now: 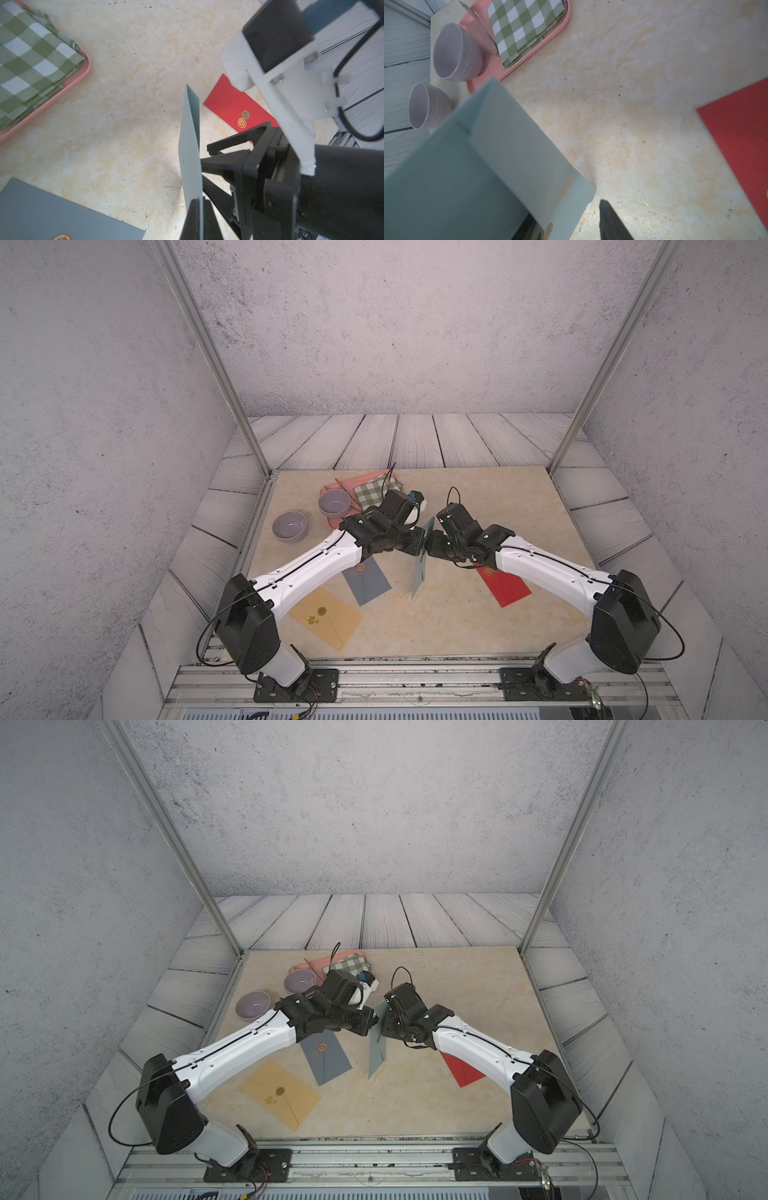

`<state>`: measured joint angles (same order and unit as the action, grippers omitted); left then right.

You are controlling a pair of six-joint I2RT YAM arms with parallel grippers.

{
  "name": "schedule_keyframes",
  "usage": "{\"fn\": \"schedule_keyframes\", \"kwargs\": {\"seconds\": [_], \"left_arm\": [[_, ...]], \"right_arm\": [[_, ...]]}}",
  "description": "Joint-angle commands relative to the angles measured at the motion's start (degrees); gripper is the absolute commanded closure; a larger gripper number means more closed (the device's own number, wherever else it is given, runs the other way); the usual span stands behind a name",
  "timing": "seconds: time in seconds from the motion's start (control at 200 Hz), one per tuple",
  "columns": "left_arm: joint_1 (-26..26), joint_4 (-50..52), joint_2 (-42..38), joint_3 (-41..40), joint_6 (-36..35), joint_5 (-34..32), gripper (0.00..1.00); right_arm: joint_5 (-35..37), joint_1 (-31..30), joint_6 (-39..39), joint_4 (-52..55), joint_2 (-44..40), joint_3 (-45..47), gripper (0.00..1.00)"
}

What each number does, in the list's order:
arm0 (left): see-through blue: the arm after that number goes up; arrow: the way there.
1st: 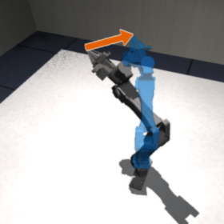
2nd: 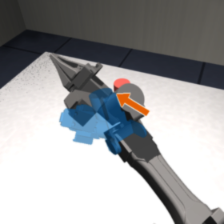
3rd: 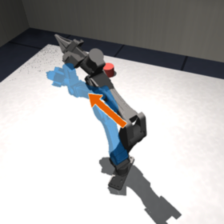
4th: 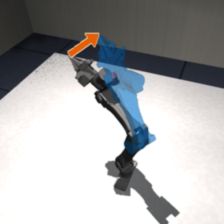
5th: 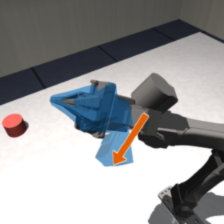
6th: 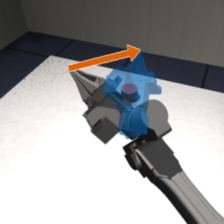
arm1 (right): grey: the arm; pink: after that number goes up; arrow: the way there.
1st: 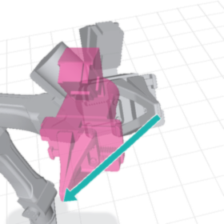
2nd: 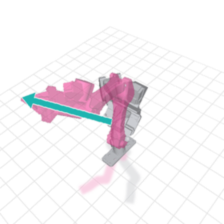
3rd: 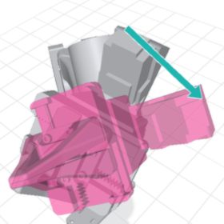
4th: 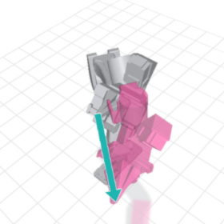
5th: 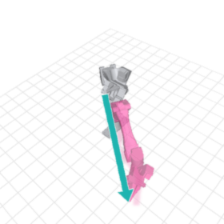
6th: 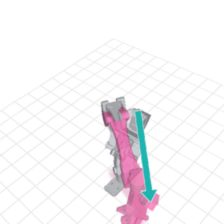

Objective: Open the envelope
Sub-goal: Open the envelope flap on the envelope.

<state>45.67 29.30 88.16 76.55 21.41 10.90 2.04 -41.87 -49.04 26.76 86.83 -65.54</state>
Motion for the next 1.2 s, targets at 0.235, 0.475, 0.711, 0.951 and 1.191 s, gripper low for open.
{"fn": "schedule_keyframes", "kwargs": {"seconds": [0.235,0.475,0.711,0.951,1.191], "left_arm": [[0.47,-2.49,-1.86,-0.32,0.29,0.66,1.0],[0.47,-2.4,-2.19,-0.34,0.21,0.27,1.0],[0.45,-3.12,-2.91,-1.29,0.19,-0.94,1.0],[0.46,-3.25,-3.28,-1.57,0.12,-1.49,1.0],[0.47,-3.5,-3.83,-2.1,-0.06,-1.83,1.0]], "right_arm": [[-1.41,-0.52,0.96,1.36,2.65,-1.35,0.55],[2.25,-0.52,0.39,2.72,2.05,-1.08,0.57],[4.1,-0.51,0.7,3.32,1.15,-0.97,0.57],[4.42,-0.54,0.98,3.68,0.97,-0.91,0.57],[5.38,-0.5,0.92,3.67,0.53,-0.73,0.57]]}}
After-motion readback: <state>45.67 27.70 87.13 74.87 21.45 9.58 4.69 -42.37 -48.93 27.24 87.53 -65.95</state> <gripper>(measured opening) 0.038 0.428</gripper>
